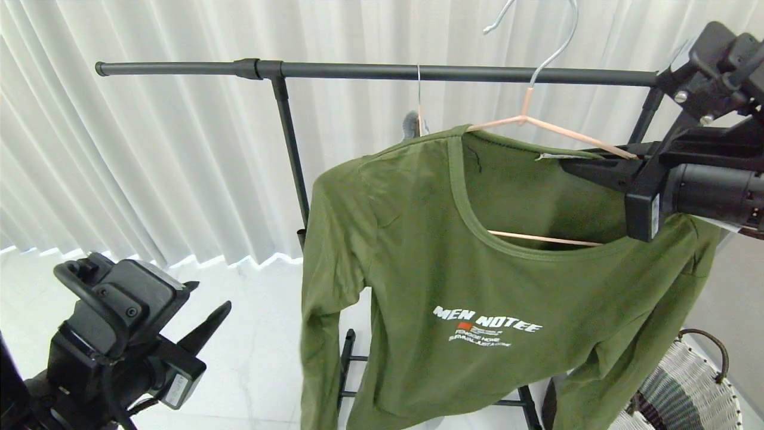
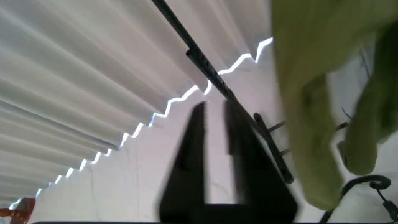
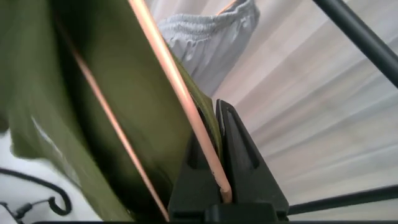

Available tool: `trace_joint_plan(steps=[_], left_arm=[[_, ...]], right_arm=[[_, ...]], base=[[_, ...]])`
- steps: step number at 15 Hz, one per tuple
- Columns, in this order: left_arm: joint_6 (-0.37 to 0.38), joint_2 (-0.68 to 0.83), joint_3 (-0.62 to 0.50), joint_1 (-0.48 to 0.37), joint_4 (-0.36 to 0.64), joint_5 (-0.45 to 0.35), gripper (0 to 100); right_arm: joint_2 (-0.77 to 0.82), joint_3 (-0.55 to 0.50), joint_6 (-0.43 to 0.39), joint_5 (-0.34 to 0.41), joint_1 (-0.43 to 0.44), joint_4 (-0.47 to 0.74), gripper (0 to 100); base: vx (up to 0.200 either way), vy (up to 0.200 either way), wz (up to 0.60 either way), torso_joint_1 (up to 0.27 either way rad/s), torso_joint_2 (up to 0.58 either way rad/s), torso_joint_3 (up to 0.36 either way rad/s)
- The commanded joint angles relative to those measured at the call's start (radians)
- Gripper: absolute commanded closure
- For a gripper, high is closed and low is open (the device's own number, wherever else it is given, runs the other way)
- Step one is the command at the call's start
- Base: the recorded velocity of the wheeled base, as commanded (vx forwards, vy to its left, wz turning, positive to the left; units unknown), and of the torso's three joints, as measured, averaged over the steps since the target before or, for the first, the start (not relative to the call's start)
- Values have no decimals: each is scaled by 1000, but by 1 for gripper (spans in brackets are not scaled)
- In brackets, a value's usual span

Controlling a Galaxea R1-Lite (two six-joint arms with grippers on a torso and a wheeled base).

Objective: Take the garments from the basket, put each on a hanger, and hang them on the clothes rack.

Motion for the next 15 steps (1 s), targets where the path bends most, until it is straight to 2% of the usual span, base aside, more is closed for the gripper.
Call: trace_joint_plan(steps=[1,5,8,12,13,15], left_arm=[[2,-10,1,-1,0,1,0],[2,-28,25,1,0,1,0],[2,-33,31,4,0,1,0],[4,-36,42,2,0,2,0],[4,-36,42,2,0,2,0],[27,-56,64,2,0,2,0]], right_arm=[[-27,6,1,-2,-9,10,100],[-94,43,1,-94,-101,112,100],[-186,94,1,-97,-186,229,100],[-329,151,1,-99,-376,407,100],[-340,151,1,-99,-405,425,100],[-358,151,-1,-112,-529,470,100]], base=[[0,0,0,0,0,0],[0,0,0,0,0,0],[0,0,0,0,0,0],[0,0,0,0,0,0],[0,0,0,0,0,0],[0,0,0,0,0,0]])
